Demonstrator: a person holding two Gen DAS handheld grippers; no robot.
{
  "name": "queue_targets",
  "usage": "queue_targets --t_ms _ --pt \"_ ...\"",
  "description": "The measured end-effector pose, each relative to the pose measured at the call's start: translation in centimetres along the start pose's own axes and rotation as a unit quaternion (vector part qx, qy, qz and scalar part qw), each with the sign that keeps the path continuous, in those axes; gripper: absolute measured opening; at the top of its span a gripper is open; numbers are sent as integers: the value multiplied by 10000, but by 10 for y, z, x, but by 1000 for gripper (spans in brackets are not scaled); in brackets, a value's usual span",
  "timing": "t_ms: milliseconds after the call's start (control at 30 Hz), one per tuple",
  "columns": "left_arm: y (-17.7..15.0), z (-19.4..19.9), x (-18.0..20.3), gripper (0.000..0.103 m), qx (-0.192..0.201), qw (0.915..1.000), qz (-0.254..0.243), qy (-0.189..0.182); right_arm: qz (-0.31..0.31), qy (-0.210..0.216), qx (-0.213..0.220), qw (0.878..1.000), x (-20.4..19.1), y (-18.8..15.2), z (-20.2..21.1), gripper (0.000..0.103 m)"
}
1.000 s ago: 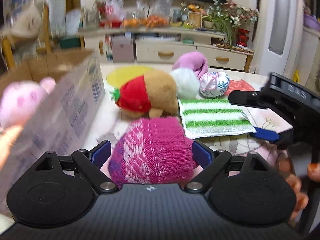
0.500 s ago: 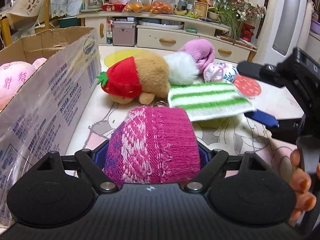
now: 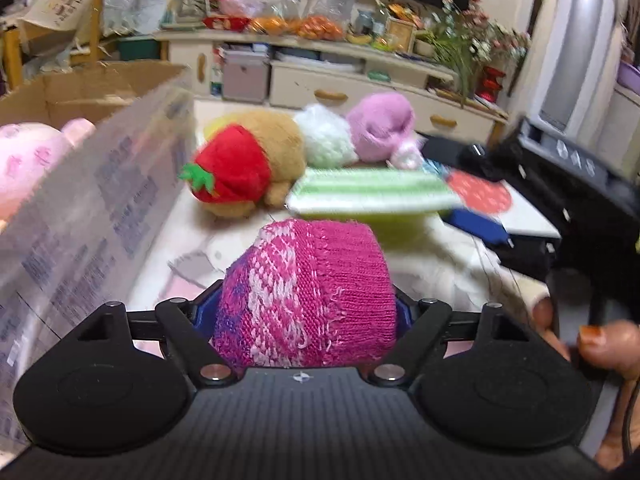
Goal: Organize soft objects
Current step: 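Grasp the green-white striped cloth edge with the right tool while the left tool holds the glove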
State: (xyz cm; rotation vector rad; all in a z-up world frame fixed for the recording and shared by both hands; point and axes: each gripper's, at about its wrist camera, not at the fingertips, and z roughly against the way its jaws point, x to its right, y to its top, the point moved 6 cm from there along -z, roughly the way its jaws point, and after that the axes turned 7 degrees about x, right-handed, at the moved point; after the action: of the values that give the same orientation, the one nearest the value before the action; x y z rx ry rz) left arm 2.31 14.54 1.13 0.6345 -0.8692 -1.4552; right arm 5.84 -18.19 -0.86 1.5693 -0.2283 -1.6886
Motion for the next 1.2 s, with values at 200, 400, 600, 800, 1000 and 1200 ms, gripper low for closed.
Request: queue_targets --t_ms 200,400,600,800,1000,1200 --pt "16 -4 -5 98 272 9994 156 157 -71 -182 -110 9997 9 1 -3 78" --pt "24 -26 -6 98 252 9981 370 416 -100 -248 -299 9992 17 6 -14 79" --pt "22 -41 -4 98 117 9976 395 564 0 -153 -539 9984 17 3 -22 67" --pt "20 -45 -5 98 89 9974 381 600 208 -112 -639 9977 14 -1 -23 47" --pt "18 -37 -3 98 95 9979 298 571 385 -226 -622 9971 13 -1 -21 18" --pt "15 -32 0 98 43 9984 343 447 617 -321 -561 9960 3 -6 -10 15"
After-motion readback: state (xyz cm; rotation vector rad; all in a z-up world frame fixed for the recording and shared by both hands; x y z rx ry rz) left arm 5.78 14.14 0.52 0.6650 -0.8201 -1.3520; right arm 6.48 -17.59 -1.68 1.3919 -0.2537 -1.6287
